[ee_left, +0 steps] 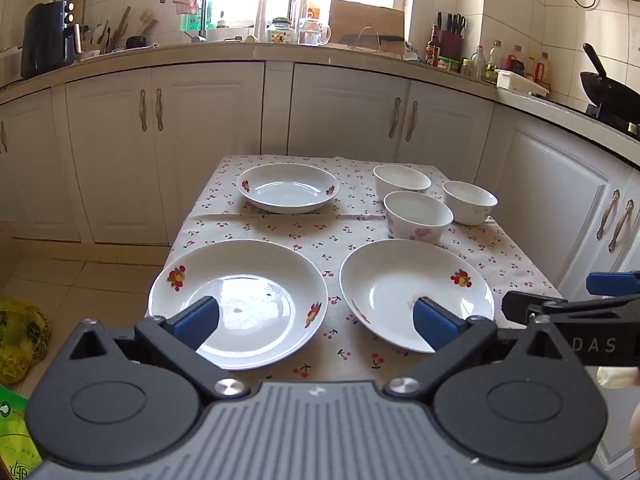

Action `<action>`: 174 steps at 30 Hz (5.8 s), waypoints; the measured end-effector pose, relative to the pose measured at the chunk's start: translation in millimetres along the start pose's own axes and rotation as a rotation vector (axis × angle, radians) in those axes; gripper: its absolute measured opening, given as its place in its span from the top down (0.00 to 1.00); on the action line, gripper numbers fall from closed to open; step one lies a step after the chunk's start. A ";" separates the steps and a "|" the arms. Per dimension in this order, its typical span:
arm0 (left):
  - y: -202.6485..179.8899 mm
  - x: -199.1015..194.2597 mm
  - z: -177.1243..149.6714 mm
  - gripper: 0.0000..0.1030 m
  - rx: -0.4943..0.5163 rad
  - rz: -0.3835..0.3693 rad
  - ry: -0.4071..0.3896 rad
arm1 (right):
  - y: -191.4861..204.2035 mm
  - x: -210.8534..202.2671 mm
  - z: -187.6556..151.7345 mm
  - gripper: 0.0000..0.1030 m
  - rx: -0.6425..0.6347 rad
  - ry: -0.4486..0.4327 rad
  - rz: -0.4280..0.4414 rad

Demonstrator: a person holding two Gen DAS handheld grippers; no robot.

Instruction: Organize plates and bowls

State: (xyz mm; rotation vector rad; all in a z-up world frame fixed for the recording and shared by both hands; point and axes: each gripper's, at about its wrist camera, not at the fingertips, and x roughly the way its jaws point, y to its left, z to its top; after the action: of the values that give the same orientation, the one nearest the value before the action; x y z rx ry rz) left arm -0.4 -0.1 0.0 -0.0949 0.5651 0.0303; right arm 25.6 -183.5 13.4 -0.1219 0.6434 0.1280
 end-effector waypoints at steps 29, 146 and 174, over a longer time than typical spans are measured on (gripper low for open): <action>-0.2 -3.5 2.1 0.01 -0.005 -0.012 -0.003 | -0.1 -8.1 1.9 0.00 -0.006 -0.012 -0.019; 116.3 80.2 -44.0 0.01 0.111 -0.158 0.178 | 87.9 131.1 67.8 0.00 -0.307 0.042 0.405; 128.3 108.9 -38.1 0.01 0.281 -0.284 0.189 | 140.6 220.3 81.8 0.22 -0.512 0.301 0.654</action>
State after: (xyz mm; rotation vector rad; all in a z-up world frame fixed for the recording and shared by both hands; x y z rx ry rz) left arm 64.2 124.1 -100.9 0.0977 0.7348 -0.3368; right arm 226.4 -14.7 -65.1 -0.4276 0.9240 0.9211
